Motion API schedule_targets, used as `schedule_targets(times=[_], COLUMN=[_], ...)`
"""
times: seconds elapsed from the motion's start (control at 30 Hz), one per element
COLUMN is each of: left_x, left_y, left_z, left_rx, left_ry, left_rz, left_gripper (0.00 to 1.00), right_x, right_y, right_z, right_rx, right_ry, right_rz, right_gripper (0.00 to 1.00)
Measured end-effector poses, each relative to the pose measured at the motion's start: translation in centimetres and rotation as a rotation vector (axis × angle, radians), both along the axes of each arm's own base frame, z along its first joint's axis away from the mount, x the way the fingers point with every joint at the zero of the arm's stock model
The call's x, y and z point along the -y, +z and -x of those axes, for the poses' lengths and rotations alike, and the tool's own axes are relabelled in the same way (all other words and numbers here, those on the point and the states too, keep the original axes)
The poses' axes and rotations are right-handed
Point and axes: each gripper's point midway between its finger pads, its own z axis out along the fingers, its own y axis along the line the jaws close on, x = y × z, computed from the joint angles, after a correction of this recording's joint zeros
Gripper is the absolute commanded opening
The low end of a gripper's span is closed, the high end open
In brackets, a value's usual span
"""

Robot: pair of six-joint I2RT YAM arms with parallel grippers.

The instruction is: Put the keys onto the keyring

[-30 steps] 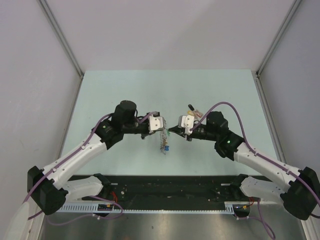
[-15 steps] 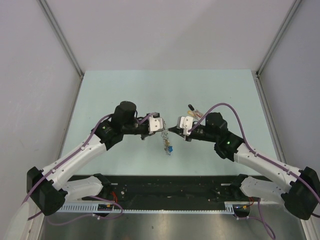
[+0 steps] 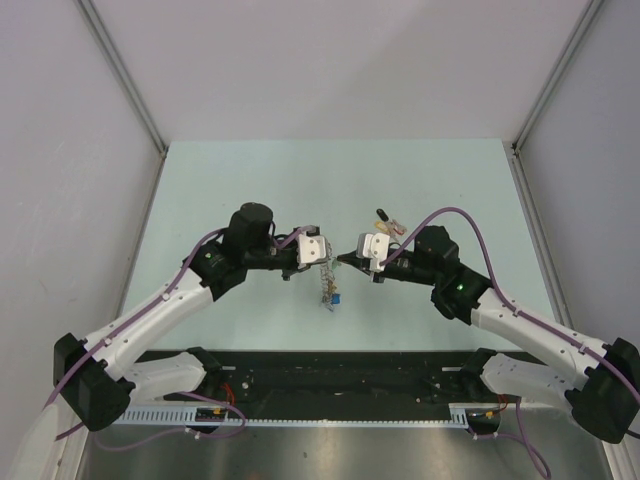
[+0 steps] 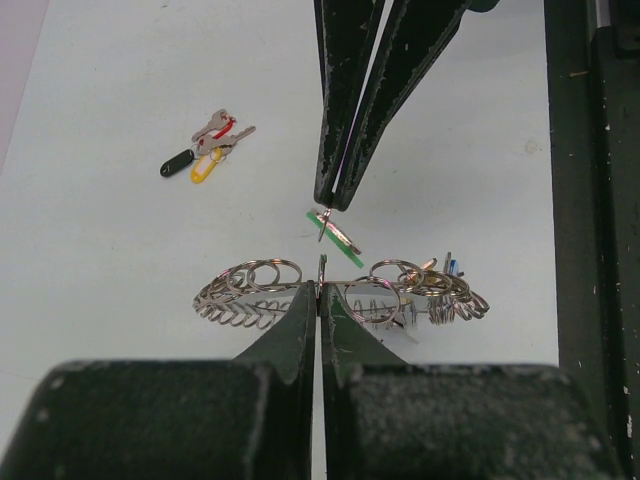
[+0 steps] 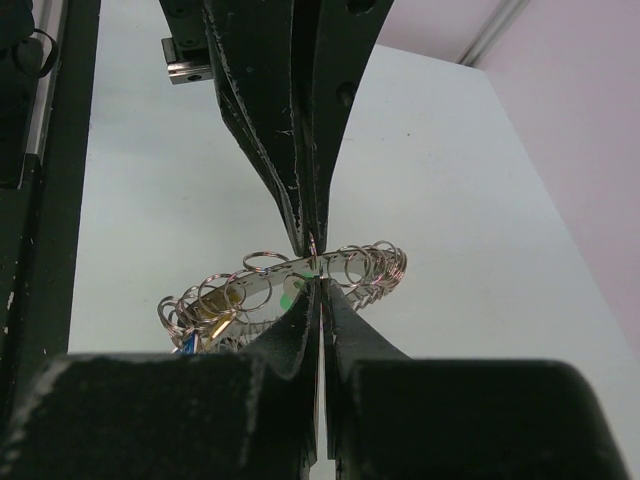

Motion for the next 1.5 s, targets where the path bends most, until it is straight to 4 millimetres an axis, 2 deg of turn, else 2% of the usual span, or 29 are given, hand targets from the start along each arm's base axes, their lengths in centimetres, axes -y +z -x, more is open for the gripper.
schedule_targets(times=[1.5], left_x=[-0.07], left_y=[-0.42], left_z=[0.35], left_rx=[-0.015], left_ry=[-0.004], left_rz=[-0.013], left_gripper=[0.00], right_x=[-0.72], right_y=[-0.92], right_z=[0.25], right_rx=[-0.019], right_ry=[0.040], right_rz=[0.029], right_gripper=[0.00])
